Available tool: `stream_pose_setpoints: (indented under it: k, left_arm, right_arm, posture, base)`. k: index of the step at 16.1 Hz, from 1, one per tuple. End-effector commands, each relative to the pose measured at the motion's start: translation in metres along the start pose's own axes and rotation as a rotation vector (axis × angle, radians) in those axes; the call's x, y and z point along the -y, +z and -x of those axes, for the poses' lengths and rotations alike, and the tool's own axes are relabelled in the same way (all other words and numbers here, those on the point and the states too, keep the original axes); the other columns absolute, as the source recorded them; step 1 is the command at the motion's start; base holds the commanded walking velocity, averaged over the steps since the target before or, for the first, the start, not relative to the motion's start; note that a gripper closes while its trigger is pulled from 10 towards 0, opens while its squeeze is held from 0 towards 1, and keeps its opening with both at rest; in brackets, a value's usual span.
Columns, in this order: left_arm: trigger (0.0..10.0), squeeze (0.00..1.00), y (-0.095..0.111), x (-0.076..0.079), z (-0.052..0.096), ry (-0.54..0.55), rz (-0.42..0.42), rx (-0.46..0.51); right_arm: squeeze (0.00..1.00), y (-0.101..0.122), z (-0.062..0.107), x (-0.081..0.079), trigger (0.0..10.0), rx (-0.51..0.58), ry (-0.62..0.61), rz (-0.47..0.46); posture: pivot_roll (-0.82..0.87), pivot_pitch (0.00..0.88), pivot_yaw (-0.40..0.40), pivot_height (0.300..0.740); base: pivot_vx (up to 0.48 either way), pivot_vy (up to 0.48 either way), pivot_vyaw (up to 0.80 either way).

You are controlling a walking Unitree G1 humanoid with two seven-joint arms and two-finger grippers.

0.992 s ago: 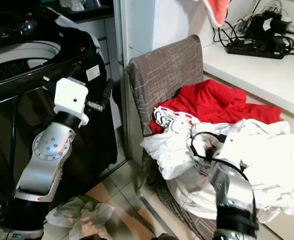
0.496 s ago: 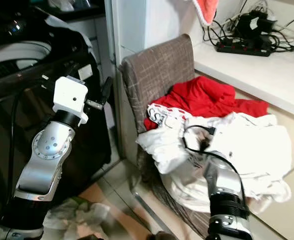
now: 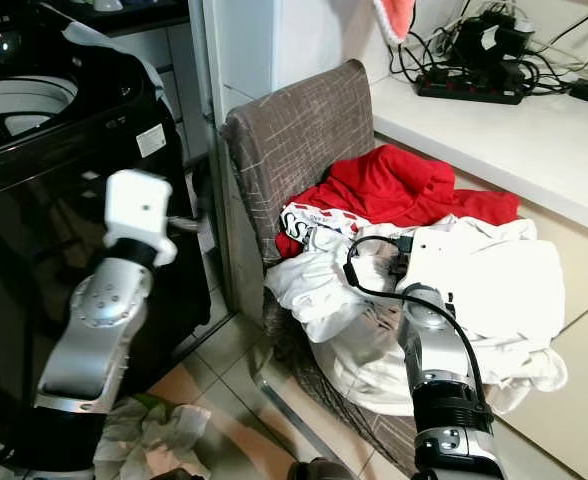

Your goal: Clothes washing

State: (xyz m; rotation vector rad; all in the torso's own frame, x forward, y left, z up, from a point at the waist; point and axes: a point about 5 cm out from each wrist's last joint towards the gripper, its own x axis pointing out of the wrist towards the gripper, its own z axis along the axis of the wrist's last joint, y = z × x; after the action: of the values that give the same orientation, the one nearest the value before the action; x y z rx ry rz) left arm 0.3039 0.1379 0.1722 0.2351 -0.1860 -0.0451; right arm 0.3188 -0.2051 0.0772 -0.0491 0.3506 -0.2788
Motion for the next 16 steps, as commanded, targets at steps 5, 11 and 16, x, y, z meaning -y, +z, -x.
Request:
stream_pose_setpoints:
  k: [5,11,16]
  left_arm:
    - [10.0,0.00,-0.021,-0.019,0.003,0.178,0.041,-0.140]
    - [10.0,0.00,-0.015,-0.024,-0.002,0.208,0.044,-0.122]
    - [10.0,0.00,-0.010,-0.027,0.000,0.205,0.022,-0.093]
  right_arm:
    - [0.00,0.029,0.004,-0.001,0.0,0.163,0.029,0.068]
    - [0.00,0.061,0.004,-0.009,0.0,0.274,0.047,0.040]
    - [0.00,0.167,0.025,-0.009,0.0,0.700,0.038,0.148]
  posture:
    - [-0.04,0.028,-0.034,0.723]
    - [-0.02,0.015,-0.041,0.723]
    - [0.00,0.001,-0.040,0.723]
  base:
    - [0.000,0.000,0.00]
    - [0.000,0.000,0.22]
    - [0.000,0.000,0.60]
